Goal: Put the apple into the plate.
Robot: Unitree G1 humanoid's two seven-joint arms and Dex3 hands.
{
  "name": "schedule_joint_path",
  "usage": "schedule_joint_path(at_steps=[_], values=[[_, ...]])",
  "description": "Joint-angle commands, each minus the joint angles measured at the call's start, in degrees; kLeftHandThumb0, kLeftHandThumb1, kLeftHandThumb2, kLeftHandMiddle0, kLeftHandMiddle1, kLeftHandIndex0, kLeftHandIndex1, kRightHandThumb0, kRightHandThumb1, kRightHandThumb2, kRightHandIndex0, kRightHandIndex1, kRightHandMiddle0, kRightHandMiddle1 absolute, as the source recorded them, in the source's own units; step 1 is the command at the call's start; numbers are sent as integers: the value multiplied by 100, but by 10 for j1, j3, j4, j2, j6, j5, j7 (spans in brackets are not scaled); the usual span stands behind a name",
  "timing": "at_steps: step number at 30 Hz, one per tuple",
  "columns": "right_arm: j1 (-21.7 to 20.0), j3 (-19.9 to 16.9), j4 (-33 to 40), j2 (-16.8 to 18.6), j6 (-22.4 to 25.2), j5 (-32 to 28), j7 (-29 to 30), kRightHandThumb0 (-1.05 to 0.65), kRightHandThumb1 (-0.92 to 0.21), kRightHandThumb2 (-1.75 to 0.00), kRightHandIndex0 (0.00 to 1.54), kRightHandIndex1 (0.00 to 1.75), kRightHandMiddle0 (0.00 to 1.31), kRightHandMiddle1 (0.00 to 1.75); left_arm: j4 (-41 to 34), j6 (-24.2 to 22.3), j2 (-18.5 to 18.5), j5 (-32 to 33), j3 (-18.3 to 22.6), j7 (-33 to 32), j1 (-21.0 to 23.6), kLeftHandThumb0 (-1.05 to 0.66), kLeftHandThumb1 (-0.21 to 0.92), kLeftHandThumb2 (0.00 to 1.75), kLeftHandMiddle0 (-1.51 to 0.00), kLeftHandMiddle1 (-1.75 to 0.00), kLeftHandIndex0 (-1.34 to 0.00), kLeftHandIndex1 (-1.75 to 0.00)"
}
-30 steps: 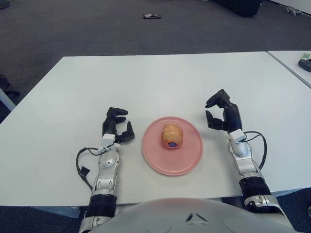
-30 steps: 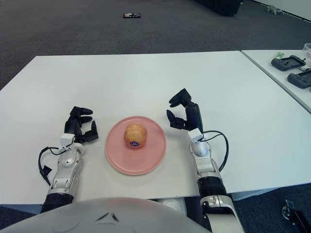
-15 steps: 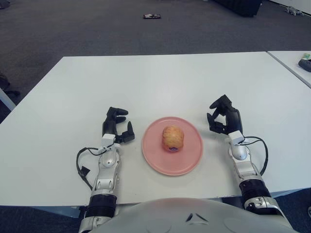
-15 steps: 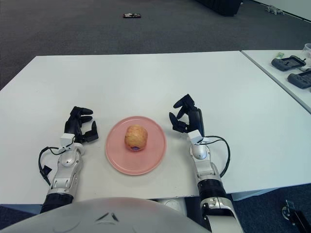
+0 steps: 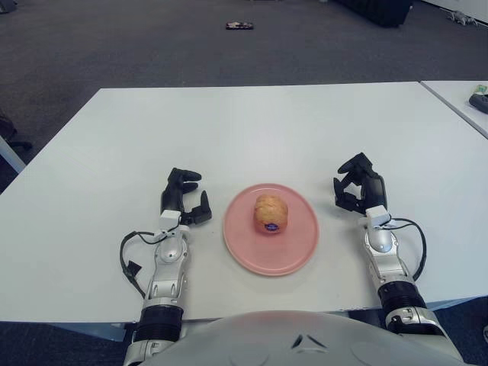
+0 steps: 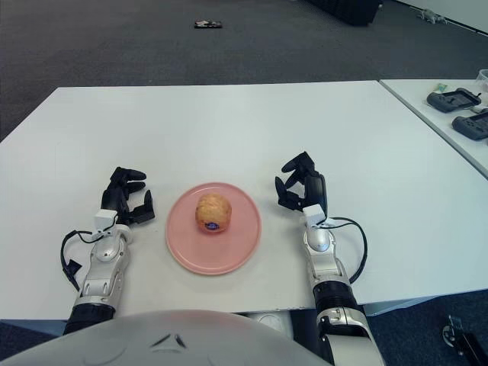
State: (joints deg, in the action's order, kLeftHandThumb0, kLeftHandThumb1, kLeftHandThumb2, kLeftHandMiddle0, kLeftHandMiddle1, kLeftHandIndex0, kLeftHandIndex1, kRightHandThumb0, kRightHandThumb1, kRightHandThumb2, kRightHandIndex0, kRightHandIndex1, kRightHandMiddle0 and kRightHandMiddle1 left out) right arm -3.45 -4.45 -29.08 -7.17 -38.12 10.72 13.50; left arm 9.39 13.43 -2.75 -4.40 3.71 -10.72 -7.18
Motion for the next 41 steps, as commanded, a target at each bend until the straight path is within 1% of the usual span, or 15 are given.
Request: schedule_joint_path(at_steps=[1, 9, 14, 19, 34, 41], values=[[14, 0, -16, 22, 11, -13, 6, -41, -55, -103, 62, 159, 43, 175, 6, -11, -1, 5, -1, 6, -4, -1, 25, 135, -76, -155, -43, -175], [13, -2, -15, 30, 39, -25, 1, -42, -49, -111, 68, 150, 47, 175, 3, -15, 2, 6, -2, 9, -6, -1, 25, 136, -74, -158, -42, -175], [13, -3, -15, 31, 48, -30, -4, -43, -48, -112, 68, 146, 48, 175, -3, -25, 2, 6, -2, 10, -6, -1, 28, 134, -72, -160, -40, -175], [14, -3, -11, 32, 68, -42, -14, -43, -48, -112, 66, 143, 48, 175, -7, -32, 1, 5, -3, 9, -8, -1, 30, 131, -69, -162, -38, -175], [27, 0, 27, 40, 124, -48, -30, -41, -55, -103, 60, 142, 42, 175, -2, -28, 4, 10, -1, 15, -7, -1, 34, 129, -65, -166, -36, -175], [35, 6, 57, 36, 179, -51, -52, -39, -62, -94, 55, 141, 37, 175, 5, -18, 6, 10, -1, 15, -5, -1, 34, 129, -64, -167, -35, -175]])
